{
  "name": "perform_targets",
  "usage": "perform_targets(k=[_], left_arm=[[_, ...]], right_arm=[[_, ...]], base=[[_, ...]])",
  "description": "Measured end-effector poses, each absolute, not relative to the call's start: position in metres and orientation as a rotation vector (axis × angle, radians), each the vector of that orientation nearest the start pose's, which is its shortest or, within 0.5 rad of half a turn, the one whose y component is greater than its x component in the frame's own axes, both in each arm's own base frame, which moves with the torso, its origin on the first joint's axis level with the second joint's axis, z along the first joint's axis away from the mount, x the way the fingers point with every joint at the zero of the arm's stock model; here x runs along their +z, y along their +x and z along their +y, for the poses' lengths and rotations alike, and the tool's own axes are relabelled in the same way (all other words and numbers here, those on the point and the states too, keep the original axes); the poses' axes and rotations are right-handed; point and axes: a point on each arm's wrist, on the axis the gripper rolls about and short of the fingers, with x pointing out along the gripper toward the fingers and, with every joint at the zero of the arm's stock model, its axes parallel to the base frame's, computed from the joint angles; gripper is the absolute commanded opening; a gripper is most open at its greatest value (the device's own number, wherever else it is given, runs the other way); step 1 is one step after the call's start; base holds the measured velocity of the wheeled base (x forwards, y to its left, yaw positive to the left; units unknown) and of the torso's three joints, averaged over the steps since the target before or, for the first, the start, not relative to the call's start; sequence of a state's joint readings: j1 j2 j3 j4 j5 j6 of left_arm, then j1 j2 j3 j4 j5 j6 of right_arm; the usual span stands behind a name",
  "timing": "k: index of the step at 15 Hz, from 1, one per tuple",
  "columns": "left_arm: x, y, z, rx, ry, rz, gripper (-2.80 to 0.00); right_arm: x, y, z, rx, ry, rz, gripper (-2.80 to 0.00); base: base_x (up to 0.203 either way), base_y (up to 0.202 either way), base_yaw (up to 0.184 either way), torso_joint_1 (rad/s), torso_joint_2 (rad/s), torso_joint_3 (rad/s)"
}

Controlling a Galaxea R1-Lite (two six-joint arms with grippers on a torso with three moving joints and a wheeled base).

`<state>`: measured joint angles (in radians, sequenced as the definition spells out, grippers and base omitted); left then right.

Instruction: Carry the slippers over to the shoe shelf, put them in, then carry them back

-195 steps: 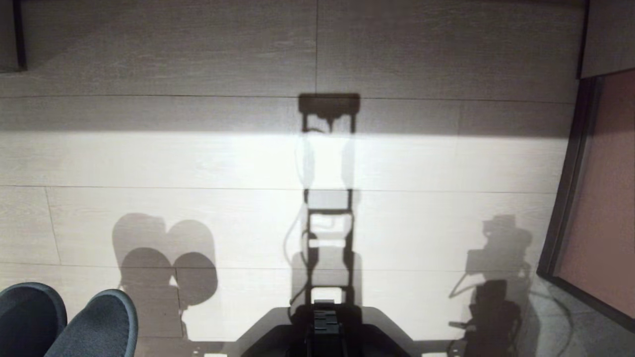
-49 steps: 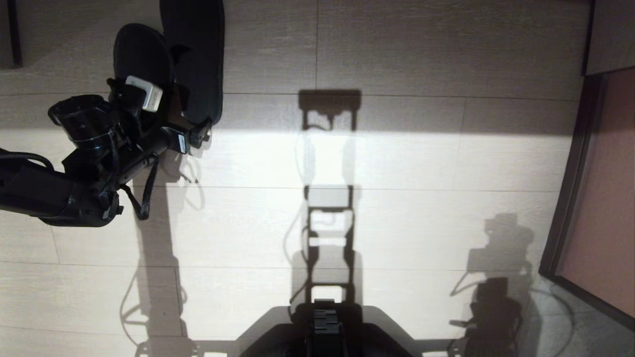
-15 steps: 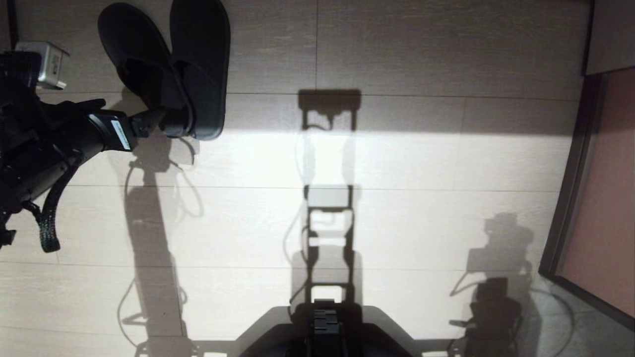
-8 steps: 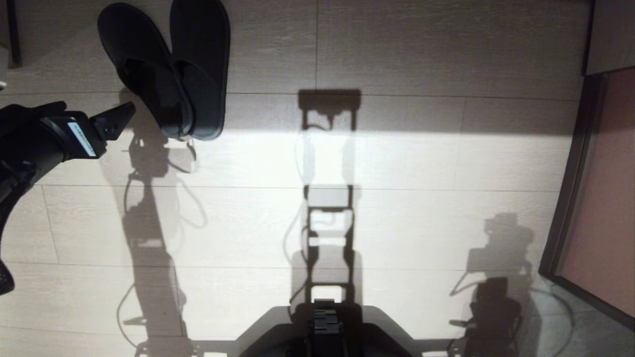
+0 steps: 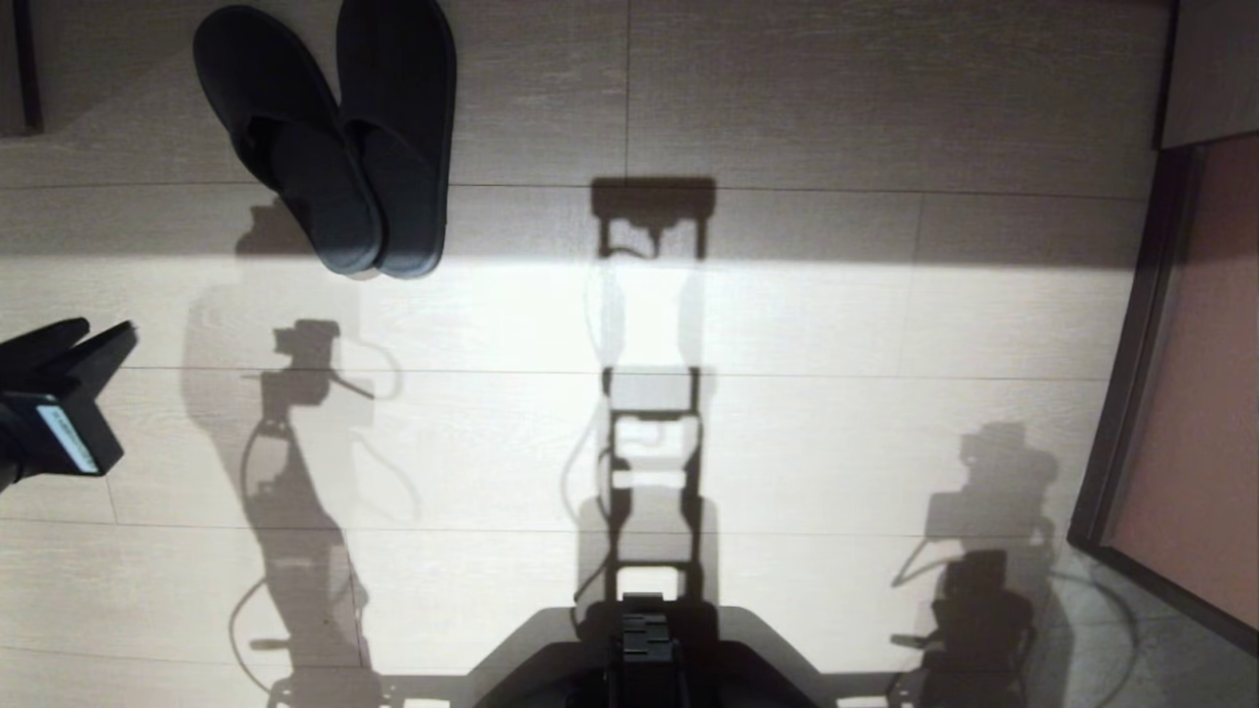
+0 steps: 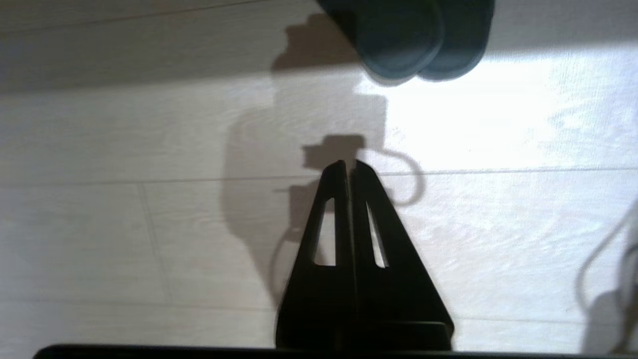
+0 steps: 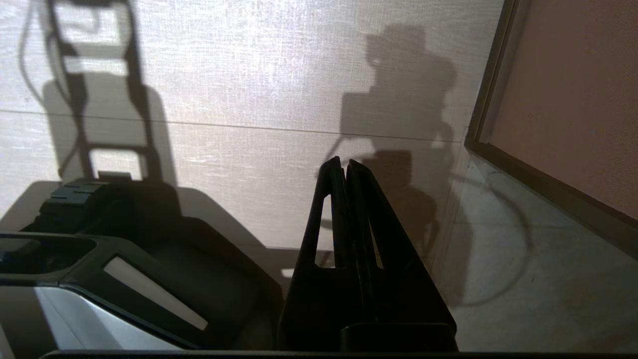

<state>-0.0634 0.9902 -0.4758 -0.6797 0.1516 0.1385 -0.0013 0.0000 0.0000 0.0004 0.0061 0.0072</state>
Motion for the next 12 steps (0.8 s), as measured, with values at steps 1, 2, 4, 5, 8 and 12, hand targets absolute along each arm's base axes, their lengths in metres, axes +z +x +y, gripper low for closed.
perform_targets(k=[1,2,4,5,8,12], left_arm=[[0.243,0.114,-0.004,0.113,0.119,-0.150,-2.80],[0.238,0.101,-0.003,0.119,0.116,-0.146,-2.80],[0.228,0.076,-0.001,0.125,0.112,-0.144,-2.80],[0.221,0.064,0.000,0.130,0.111,-0.137,-2.80],[0.194,0.034,0.002,0.132,0.115,-0.133,-2.80],[0.151,0.007,0.002,0.131,0.134,-0.157,-2.80]], right_arm=[[0.075,-0.023,0.000,0.004,0.007,0.000,-2.80],[0.075,-0.023,0.000,0.004,0.007,0.000,-2.80],[0.075,-0.023,0.000,0.004,0.008,0.000,-2.80],[0.075,-0.023,0.000,0.005,0.007,0.000,-2.80],[0.075,-0.023,0.000,0.004,0.008,0.000,-2.80],[0.075,-0.023,0.000,0.005,0.008,0.000,-2.80]], base=[[0.000,0.000,0.000,0.000,0.00,0.000],[0.000,0.000,0.000,0.000,0.00,0.000],[0.000,0.000,0.000,0.000,0.00,0.000],[0.000,0.000,0.000,0.000,0.00,0.000],[0.000,0.000,0.000,0.000,0.00,0.000],[0.000,0.000,0.000,0.000,0.00,0.000]])
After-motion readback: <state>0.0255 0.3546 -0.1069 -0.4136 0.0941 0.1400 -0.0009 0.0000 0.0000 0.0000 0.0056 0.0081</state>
